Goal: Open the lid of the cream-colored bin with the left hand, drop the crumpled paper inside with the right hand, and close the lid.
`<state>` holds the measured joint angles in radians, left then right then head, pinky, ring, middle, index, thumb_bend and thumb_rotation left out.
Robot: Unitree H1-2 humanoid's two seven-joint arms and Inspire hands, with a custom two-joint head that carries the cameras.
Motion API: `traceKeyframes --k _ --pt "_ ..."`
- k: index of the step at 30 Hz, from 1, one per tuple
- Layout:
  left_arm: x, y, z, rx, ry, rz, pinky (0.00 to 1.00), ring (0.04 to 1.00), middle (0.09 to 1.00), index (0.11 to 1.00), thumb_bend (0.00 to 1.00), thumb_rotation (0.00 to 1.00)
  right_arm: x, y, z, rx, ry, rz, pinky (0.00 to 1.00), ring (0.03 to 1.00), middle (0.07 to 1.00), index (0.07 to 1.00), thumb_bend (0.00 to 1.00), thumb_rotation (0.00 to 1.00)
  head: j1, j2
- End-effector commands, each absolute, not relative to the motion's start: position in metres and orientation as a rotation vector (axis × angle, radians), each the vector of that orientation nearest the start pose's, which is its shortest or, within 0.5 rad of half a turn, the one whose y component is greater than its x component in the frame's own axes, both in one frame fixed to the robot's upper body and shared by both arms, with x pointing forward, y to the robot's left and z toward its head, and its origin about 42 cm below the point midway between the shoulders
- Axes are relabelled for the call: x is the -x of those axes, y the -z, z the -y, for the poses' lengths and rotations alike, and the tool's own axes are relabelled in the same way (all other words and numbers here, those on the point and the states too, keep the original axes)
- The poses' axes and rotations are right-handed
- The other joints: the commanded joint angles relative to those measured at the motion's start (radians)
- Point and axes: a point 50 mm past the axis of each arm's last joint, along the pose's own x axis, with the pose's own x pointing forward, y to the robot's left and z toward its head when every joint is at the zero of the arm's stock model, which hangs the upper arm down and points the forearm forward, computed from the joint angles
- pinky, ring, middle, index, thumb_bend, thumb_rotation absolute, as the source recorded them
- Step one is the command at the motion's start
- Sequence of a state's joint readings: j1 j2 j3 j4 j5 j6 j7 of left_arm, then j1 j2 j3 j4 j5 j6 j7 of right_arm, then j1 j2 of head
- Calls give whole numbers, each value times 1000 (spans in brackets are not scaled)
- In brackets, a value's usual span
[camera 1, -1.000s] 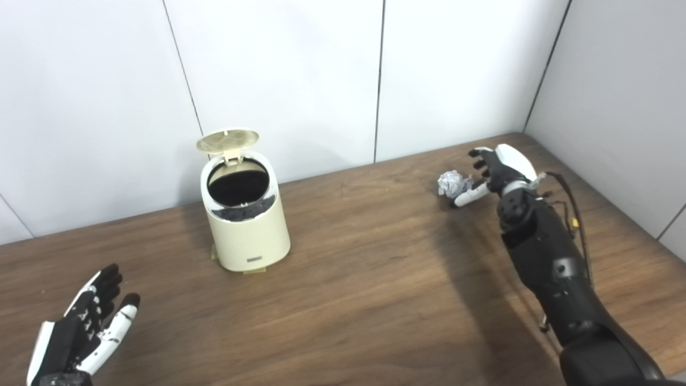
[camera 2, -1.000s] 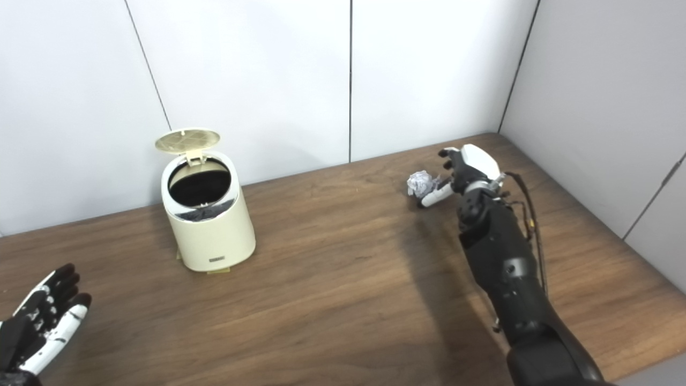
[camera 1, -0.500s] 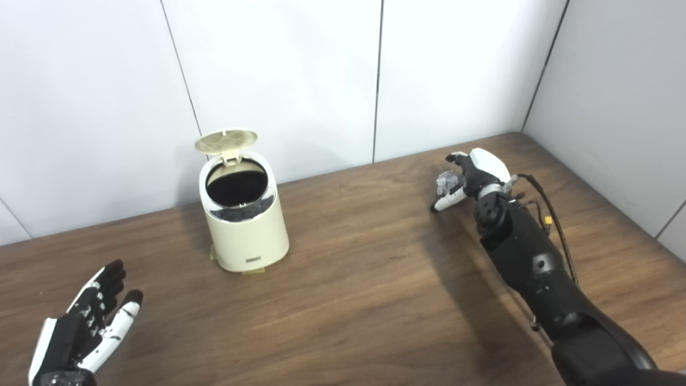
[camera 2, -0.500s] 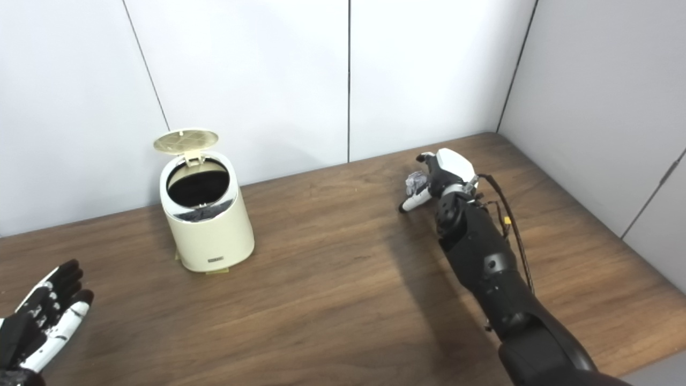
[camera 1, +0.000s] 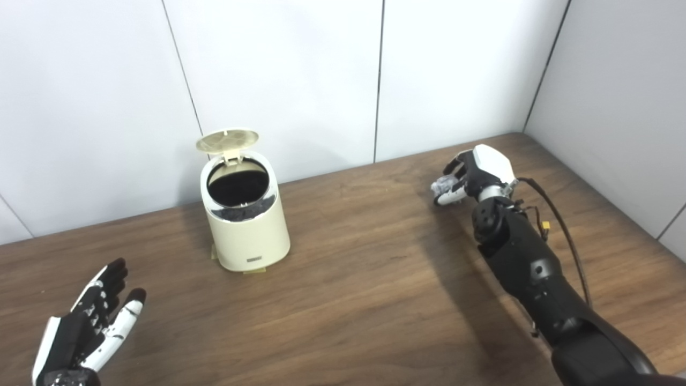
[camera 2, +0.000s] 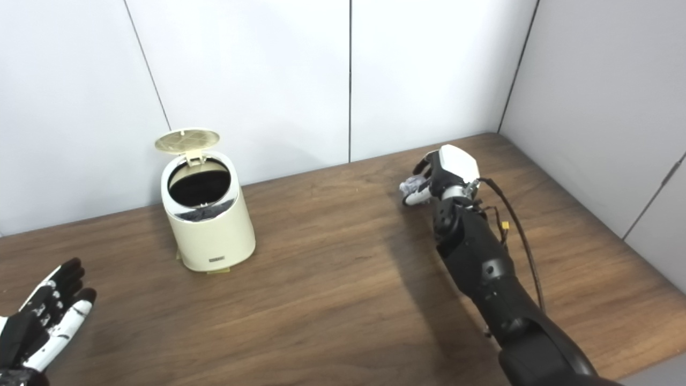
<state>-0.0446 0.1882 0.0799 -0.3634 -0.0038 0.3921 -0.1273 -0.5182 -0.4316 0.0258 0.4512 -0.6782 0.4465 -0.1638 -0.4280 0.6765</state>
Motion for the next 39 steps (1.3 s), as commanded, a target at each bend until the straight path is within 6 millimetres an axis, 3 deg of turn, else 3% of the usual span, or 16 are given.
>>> traceKeyframes --k 1,9,14,18,22,25,30,39 --pt "-289 -206 -269 -200 60 102 990 955 930 956 447 368 -446 -217 386 1101 527 -137 345 412 507 489 502 0 0 2" --pt "-289 -208 -272 -224 52 101 982 952 932 960 451 399 -443 -216 381 1040 488 -121 279 382 485 536 490 0 20 0" --pt "-288 -203 -271 -222 62 102 995 964 940 966 442 412 -439 -225 363 1061 443 3 288 397 493 524 494 0 84 -9" --pt "-287 -198 -269 -199 68 94 1000 975 950 973 451 406 -428 -244 338 1141 381 162 365 394 478 507 500 0 133 -12" --pt "-285 -193 -264 -216 64 82 1000 961 935 956 500 434 -409 -267 305 1105 314 282 438 383 464 520 501 0 227 -21" --pt "-285 -188 -259 -256 54 73 955 938 914 928 566 462 -392 -285 274 1063 251 389 424 392 488 520 501 0 280 -31" --pt "-286 -176 -250 -262 52 65 938 931 902 914 642 505 -378 -301 227 985 157 520 320 405 530 492 497 0 340 -40" --pt "-286 -163 -238 -266 45 63 926 923 907 927 640 502 -378 -309 162 843 69 665 347 385 510 500 498 0 417 -68"
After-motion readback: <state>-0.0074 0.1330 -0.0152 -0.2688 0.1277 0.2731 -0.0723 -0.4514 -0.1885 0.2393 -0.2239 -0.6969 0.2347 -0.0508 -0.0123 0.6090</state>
